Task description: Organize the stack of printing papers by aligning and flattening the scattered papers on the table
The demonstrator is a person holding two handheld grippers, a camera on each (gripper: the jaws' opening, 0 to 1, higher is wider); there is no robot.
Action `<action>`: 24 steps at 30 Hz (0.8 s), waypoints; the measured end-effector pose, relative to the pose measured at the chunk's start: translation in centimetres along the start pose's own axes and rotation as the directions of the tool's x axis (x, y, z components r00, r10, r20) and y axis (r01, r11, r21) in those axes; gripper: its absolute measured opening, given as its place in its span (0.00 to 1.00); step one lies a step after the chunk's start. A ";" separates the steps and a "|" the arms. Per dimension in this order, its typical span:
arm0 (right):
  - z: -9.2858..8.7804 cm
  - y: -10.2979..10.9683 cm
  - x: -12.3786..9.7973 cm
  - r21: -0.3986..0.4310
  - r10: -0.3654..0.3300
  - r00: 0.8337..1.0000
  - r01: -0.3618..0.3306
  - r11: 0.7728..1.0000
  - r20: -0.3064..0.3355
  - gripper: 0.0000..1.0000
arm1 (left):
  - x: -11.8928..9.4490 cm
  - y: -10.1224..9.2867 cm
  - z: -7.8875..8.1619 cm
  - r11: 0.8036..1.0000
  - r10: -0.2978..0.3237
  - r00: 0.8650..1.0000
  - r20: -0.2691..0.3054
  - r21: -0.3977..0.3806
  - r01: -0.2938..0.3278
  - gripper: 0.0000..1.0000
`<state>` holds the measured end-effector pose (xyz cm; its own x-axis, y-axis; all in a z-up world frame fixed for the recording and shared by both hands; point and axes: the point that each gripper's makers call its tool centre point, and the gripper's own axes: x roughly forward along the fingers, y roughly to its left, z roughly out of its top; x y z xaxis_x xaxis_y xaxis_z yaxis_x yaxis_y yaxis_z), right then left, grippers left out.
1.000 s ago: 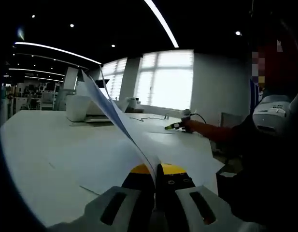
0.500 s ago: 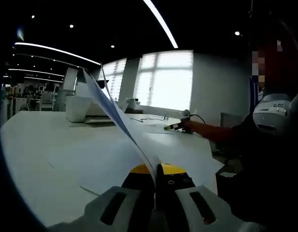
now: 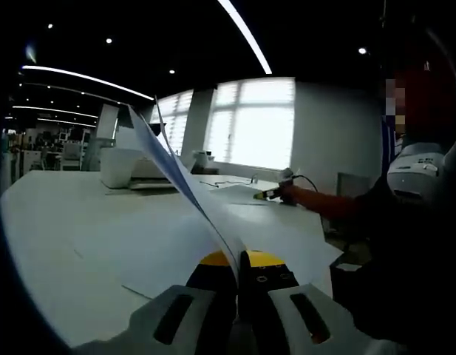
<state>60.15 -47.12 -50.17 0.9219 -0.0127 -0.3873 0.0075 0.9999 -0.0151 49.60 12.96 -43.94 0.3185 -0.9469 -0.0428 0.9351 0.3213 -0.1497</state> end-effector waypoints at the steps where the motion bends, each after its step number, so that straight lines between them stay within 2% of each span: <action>1: 0.0 0.0 -0.2 0.001 -0.003 1.000 0.003 1.000 0.002 0.15 | 0.0 0.0 0.0 1.000 0.000 1.000 0.000 0.000 0.000 0.07; 9: 0.8 -0.4 -1.3 0.028 -0.024 0.998 0.023 0.999 0.055 0.01 | 0.0 0.0 0.0 1.000 -0.001 1.000 0.000 0.003 0.001 0.07; 20: 3.1 -1.3 -2.5 0.025 -0.053 0.980 0.049 0.998 0.192 0.02 | 0.0 0.1 -0.1 1.000 0.001 1.000 0.000 0.003 -0.001 0.07; 24: 4.0 -0.9 -2.8 -0.032 -0.060 0.972 0.069 0.997 0.228 0.03 | 0.0 0.0 -0.1 1.000 0.003 1.000 -0.001 0.004 -0.003 0.07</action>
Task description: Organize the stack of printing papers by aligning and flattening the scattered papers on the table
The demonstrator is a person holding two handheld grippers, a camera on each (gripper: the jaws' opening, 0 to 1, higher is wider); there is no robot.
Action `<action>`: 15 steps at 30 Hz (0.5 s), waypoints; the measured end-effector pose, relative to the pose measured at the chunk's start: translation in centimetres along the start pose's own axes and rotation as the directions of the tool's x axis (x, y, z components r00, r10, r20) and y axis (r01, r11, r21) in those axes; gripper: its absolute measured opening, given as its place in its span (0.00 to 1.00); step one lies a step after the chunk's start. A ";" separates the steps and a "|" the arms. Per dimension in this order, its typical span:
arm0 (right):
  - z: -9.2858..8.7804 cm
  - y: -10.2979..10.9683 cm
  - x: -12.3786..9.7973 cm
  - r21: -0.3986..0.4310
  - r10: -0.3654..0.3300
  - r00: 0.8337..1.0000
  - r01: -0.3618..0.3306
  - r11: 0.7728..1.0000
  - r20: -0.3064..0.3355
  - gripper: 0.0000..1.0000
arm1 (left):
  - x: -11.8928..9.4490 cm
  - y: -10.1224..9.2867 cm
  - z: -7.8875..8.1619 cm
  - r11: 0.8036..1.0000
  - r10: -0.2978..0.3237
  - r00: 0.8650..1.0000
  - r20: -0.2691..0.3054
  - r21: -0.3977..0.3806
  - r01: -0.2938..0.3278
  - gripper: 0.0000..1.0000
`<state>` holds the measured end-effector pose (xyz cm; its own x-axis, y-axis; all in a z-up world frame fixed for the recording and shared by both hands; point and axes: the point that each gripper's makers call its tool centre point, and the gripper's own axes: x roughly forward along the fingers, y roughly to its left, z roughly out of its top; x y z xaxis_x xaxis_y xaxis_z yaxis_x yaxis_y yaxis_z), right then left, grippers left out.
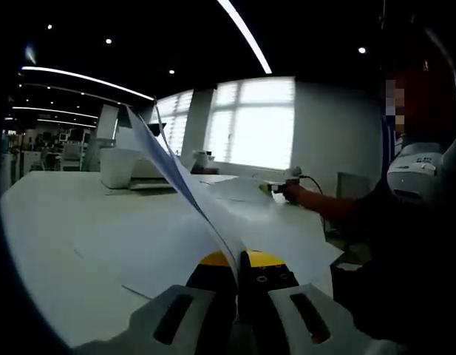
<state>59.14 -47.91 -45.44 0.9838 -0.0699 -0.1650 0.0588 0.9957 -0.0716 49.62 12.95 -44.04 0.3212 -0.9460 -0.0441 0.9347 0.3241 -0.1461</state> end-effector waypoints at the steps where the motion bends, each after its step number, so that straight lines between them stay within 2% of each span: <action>1: 0.4 -0.1 -0.1 -0.025 -0.011 1.000 0.011 1.000 0.011 0.03 | 0.0 0.0 0.0 1.000 0.000 1.000 0.000 0.000 0.000 0.07; 4: 1.1 0.1 -0.2 -0.131 -0.033 0.999 0.036 0.991 0.025 0.02 | 0.0 0.0 0.0 1.000 0.000 1.000 -0.001 0.000 0.000 0.07; 9: 1.8 0.3 -0.2 -0.184 -0.033 0.998 0.041 0.982 0.045 0.02 | 0.1 0.0 -0.1 1.000 0.001 1.000 -0.003 -0.001 -0.001 0.07; 15: 1.9 0.7 -0.1 -0.170 -0.011 0.999 0.019 0.985 0.047 0.00 | 0.0 0.1 -0.1 1.000 0.002 1.000 -0.005 -0.002 -0.002 0.07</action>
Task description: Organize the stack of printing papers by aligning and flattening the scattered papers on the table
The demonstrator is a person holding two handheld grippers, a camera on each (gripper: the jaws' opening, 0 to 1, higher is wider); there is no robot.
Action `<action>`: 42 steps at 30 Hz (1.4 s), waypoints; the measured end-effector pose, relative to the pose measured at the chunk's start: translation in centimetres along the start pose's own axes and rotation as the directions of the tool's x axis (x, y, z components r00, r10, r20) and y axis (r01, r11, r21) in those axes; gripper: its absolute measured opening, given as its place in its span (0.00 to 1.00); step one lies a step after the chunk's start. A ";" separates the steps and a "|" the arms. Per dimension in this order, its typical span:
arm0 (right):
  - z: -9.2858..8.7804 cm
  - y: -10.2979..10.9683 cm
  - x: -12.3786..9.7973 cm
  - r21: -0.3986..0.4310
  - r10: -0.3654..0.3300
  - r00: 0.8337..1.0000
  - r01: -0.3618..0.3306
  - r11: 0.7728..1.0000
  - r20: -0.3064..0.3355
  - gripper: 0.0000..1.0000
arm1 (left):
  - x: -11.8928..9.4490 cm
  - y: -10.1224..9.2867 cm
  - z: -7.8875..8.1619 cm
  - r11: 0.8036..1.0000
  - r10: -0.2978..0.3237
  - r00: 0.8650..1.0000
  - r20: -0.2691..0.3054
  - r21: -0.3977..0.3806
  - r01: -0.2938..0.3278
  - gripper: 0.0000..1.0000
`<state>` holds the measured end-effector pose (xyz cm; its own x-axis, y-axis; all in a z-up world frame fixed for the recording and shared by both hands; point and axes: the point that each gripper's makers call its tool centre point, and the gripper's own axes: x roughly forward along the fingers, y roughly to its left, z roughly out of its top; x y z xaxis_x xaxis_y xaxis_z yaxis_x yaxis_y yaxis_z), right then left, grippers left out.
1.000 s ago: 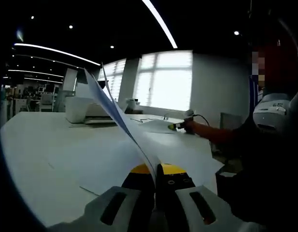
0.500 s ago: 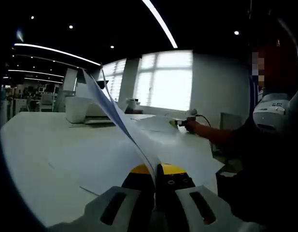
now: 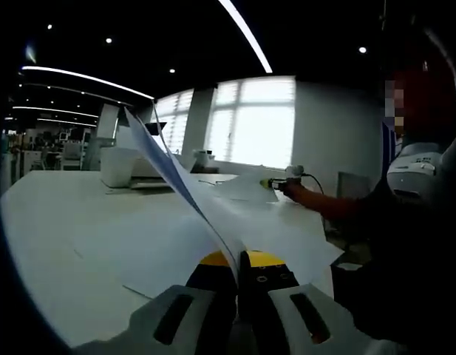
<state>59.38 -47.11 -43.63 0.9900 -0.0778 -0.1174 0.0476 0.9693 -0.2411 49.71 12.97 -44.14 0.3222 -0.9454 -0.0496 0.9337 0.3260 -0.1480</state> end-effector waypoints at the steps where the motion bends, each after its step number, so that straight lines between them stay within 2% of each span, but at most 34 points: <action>1: -0.1 0.1 0.0 0.008 0.007 1.000 -0.007 1.000 -0.003 0.00 | 0.0 0.0 0.0 1.000 0.000 1.000 -0.001 0.000 0.000 0.07; 8: 0.4 0.5 -0.2 0.059 0.028 0.999 -0.029 0.998 0.021 0.00 | 0.0 0.0 0.0 1.000 0.001 1.000 -0.001 0.001 -0.001 0.07; 13: 1.2 0.6 -0.5 0.062 0.033 0.998 -0.036 0.997 0.049 0.00 | 0.0 0.0 0.0 1.000 0.002 1.000 0.000 0.002 -0.002 0.07; 22: 2.9 0.0 -1.2 0.105 0.029 0.994 -0.040 0.994 0.104 0.00 | 0.0 0.0 0.0 1.000 0.002 1.000 0.001 0.000 -0.002 0.07; 27: 3.3 -0.3 -1.7 0.129 0.030 0.993 -0.044 0.991 0.116 0.00 | -0.1 0.1 0.0 1.000 0.003 1.000 -0.001 -0.001 -0.003 0.07; 34: 5.1 -0.6 -3.2 0.175 0.030 0.987 -0.058 0.983 0.157 0.00 | 0.0 0.1 0.0 1.000 0.005 1.000 -0.003 -0.004 -0.005 0.07; 42: 8.5 0.7 -4.6 0.143 0.058 0.975 -0.089 0.986 0.213 0.00 | 0.0 0.1 0.0 1.000 0.007 1.000 -0.003 -0.001 -0.007 0.07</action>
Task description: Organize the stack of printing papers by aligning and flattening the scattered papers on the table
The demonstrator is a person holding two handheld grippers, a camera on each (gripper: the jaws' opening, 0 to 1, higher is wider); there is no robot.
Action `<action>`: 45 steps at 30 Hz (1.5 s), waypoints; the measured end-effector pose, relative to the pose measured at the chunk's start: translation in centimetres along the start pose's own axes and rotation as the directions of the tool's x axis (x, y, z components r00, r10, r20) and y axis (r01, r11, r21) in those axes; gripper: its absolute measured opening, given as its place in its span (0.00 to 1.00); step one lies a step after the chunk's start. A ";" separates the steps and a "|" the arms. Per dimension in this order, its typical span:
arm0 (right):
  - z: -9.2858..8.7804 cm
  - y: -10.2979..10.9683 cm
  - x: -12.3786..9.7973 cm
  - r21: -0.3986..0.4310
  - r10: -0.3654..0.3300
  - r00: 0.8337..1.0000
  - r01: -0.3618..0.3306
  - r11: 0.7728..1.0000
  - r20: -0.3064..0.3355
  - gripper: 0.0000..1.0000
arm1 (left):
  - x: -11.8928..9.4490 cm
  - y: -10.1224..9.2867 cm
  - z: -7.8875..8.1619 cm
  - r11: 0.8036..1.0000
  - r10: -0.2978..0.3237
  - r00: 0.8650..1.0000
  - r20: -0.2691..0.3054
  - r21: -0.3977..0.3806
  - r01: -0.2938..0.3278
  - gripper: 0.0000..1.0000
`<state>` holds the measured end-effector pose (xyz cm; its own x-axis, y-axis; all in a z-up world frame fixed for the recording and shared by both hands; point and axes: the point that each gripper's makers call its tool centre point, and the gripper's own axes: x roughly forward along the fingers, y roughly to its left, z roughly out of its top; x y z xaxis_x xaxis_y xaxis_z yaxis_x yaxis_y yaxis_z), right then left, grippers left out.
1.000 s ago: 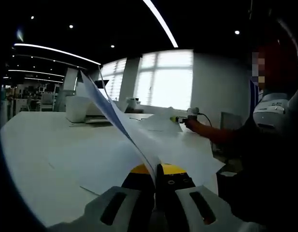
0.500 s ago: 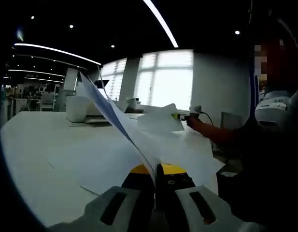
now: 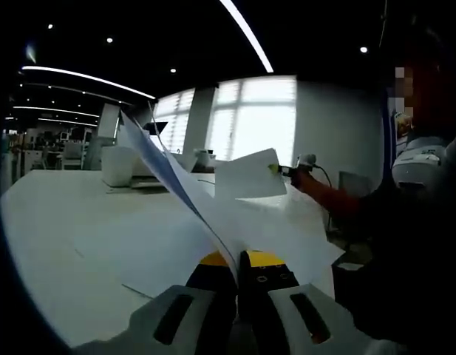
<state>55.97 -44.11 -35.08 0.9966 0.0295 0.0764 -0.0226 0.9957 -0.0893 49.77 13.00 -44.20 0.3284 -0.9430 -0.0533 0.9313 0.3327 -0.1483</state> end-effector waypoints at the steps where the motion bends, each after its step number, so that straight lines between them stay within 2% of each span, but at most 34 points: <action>1: 0.4 0.3 -0.1 -0.008 0.004 1.000 -0.004 1.000 0.006 0.00 | 0.0 0.0 0.0 1.000 0.001 1.000 -0.001 0.000 -0.001 0.07; 8: 3.4 2.4 -0.5 -0.047 0.040 0.998 -0.038 0.998 0.054 0.00 | 0.0 -0.1 0.0 1.000 0.002 1.000 0.001 0.003 -0.002 0.07; 14: 5.2 4.2 -0.8 -0.077 0.074 0.994 -0.067 0.995 0.082 0.00 | 0.1 -0.2 0.0 1.000 0.002 1.000 0.004 0.008 -0.002 0.07; 17: 5.3 4.3 -0.8 -0.079 0.075 0.994 -0.069 0.995 0.083 0.00 | 0.1 -0.2 0.0 1.000 0.002 1.000 0.004 0.008 -0.002 0.07; 20: 6.1 5.5 -0.9 -0.091 0.099 0.991 -0.090 0.992 0.092 0.00 | 0.1 -0.2 0.1 1.000 0.002 1.000 0.005 0.012 -0.002 0.07; 34: 9.7 8.9 -1.2 -0.088 0.179 0.972 -0.167 0.982 0.155 0.00 | 0.0 -0.3 0.1 1.000 0.000 1.000 0.005 0.019 0.000 0.07; 45: 12.6 11.8 -1.8 -0.128 0.239 0.952 -0.217 0.968 0.191 0.00 | 0.1 -0.3 0.0 1.000 0.001 1.000 0.002 0.023 -0.001 0.07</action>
<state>52.90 -31.32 -23.78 0.9285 0.2827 0.2406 -0.2283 0.9460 -0.2303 49.50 12.82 -44.11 0.3296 -0.9427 -0.0512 0.9344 0.3334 -0.1257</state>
